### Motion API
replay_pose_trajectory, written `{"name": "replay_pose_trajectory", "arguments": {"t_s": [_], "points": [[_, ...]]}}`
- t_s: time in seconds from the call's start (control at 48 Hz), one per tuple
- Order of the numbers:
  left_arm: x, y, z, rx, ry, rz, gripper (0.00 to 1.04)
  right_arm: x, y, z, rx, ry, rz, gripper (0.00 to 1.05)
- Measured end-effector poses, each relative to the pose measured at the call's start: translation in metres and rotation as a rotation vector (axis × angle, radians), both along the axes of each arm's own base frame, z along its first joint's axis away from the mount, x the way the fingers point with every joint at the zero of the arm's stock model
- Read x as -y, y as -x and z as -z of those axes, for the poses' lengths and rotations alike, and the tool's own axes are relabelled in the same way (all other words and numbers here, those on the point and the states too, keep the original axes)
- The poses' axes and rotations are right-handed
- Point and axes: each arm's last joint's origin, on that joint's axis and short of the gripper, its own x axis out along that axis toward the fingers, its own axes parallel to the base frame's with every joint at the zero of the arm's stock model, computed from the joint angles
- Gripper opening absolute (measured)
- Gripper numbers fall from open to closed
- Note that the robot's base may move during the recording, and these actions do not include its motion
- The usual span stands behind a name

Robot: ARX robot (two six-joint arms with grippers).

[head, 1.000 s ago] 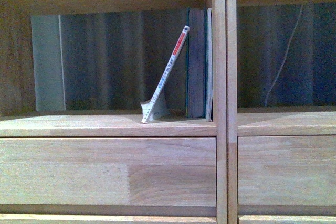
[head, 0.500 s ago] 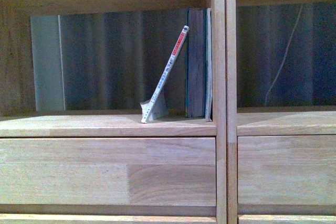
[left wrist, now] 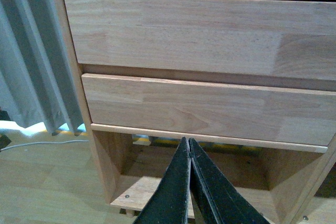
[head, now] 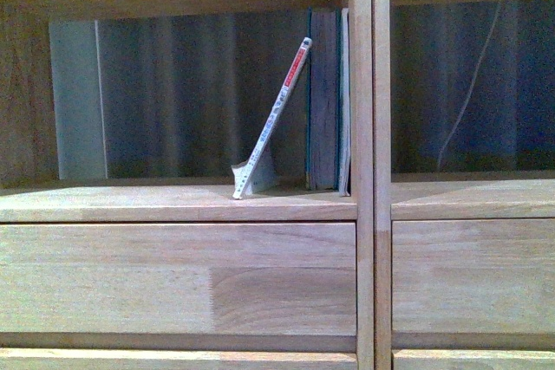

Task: Organize books on shelf

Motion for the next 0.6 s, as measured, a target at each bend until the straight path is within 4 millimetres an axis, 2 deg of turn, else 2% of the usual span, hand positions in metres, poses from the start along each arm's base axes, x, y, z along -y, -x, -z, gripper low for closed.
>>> {"name": "replay_pose_trajectory", "arguments": {"t_s": [0.208, 0.292, 0.375, 0.521, 0.604], "points": [[0.0, 0.0, 0.0001, -0.001, 0.0, 0.0, 0.03, 0.0, 0.0, 0.0, 0.0, 0.0, 0.0, 0.03], [0.0, 0.0, 0.0001, -0.001, 0.0, 0.0, 0.15, 0.0, 0.0, 0.0, 0.0, 0.001, 0.0, 0.03], [0.0, 0.0, 0.0001, -0.001, 0.0, 0.0, 0.31, 0.0, 0.0, 0.0, 0.0, 0.002, 0.0, 0.18], [0.0, 0.0, 0.0001, -0.001, 0.0, 0.0, 0.52, 0.0, 0.0, 0.0, 0.0, 0.002, 0.0, 0.39], [0.0, 0.0, 0.0001, -0.001, 0.0, 0.0, 0.72, 0.0, 0.0, 0.0, 0.0, 0.002, 0.0, 0.58]]}}
